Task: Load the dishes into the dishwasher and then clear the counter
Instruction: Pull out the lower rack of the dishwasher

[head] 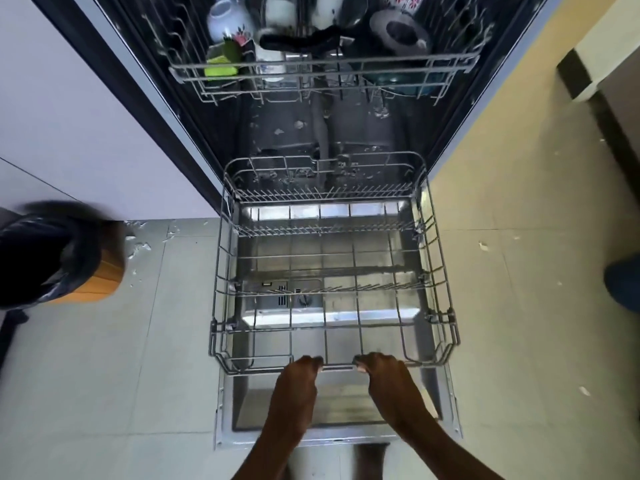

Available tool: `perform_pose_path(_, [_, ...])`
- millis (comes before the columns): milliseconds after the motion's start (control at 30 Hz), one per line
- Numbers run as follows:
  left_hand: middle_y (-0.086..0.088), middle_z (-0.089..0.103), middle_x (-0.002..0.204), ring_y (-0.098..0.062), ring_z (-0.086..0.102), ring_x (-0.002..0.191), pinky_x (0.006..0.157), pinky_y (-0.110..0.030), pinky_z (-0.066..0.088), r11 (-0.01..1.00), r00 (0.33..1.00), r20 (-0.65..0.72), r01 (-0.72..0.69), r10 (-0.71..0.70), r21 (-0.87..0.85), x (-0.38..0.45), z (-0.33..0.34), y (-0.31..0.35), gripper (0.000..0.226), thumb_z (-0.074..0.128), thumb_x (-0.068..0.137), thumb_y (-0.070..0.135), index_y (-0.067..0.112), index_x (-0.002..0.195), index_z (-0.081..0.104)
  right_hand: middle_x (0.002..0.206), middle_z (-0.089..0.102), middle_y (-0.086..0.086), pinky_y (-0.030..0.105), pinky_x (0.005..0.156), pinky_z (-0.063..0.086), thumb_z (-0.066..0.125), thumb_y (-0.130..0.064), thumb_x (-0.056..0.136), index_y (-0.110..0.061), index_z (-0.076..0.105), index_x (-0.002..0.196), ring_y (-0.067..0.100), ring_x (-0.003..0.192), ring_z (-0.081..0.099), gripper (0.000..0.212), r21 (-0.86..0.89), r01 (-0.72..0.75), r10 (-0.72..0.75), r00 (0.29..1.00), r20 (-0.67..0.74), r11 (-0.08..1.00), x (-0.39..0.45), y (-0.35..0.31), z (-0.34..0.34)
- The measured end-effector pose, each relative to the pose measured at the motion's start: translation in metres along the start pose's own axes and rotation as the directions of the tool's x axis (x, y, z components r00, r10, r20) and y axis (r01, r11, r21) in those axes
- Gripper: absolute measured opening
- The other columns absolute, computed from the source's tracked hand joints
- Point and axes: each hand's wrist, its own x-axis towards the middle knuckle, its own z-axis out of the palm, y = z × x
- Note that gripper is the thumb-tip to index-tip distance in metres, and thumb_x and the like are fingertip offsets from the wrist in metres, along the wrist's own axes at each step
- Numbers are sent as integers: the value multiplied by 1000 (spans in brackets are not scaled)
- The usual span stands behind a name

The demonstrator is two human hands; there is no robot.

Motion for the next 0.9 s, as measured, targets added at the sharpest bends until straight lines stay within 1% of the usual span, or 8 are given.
perform_pose_path(133, [-4, 68, 118, -20, 65, 107, 94, -28, 48, 999, 998, 54, 34, -35, 28, -24, 4, 2, 53, 28, 89, 3, 19, 123, 66, 118, 71, -3, 7, 82, 35, 53, 7, 88, -27, 70, 120, 10, 106, 67, 50, -13, -25, 26, 998, 52, 1000, -22, -4, 4])
perform_pose_path(267, [-3, 69, 117, -17, 64, 108, 95, -28, 48, 998, 997, 55, 49, -51, 25, -26, 5, -3, 46, 41, 90, -3, 18, 121, 67, 119, 69, -6, 3, 80, 28, 54, 2, 91, -28, 69, 122, 6, 107, 64, 45, 7, -80, 79, 993, 89, 997, -28, -8, 2])
perform_pose_path(400, [1, 53, 142, -12, 49, 130, 108, -18, 34, 998, 996, 69, 63, -63, -3, -34, 7, -5, 52, 41, 92, -2, 18, 138, 53, 119, 69, -3, -5, 70, 24, 53, -12, 98, -24, 64, 126, 7, 107, 63, 32, 39, -162, 160, 985, 56, 986, -34, -14, -11])
perform_pose_path(467, [3, 52, 142, -13, 51, 130, 103, -20, 42, 993, 999, 34, 11, -15, 118, -41, -1, -8, 52, 49, 88, 1, 18, 137, 56, 120, 68, -1, 0, 76, 35, 51, -14, 99, -23, 59, 130, 9, 107, 64, 32, 35, -167, 166, 985, 38, 985, -37, -19, -25])
perform_pose_path(567, [-1, 72, 113, -17, 70, 102, 82, -24, 56, 970, 997, 14, -71, 70, 232, -57, -28, 5, 45, 84, 64, 18, 17, 109, 76, 138, 57, 2, 23, 97, 47, 42, -20, 103, -20, 48, 140, 14, 123, 56, 38, 18, -173, 173, 985, -22, 985, -43, -32, -48])
perform_pose_path(733, [-6, 71, 115, -23, 67, 111, 105, -31, 39, 943, 974, -132, -139, 186, 303, -61, -82, 30, 33, 66, 82, 20, 9, 112, 73, 164, 11, 7, 31, 120, 13, 26, -27, 107, -10, 12, 156, 22, 152, 6, 53, -55, -123, 126, 990, 68, 991, -44, -73, -90])
perform_pose_path(833, [-6, 68, 122, -22, 64, 116, 106, -29, 40, 946, 973, -144, -132, 181, 298, -66, -120, 51, 38, 75, 80, 22, 10, 116, 70, 164, 7, 10, 30, 119, 3, 12, -40, 104, -7, 7, 156, 24, 152, 0, 62, -108, -89, 98, 992, 79, 990, -50, -103, -121])
perform_pose_path(900, [-11, 48, 146, -26, 42, 139, 114, -32, 32, 970, 984, -105, -117, 142, 213, -74, -152, 67, 48, 57, 97, 25, 6, 140, 50, 164, 8, 12, 32, 120, 4, 18, -37, 106, -6, 10, 155, 25, 152, 2, 59, -102, -86, 93, 993, 67, 991, -57, -123, -141])
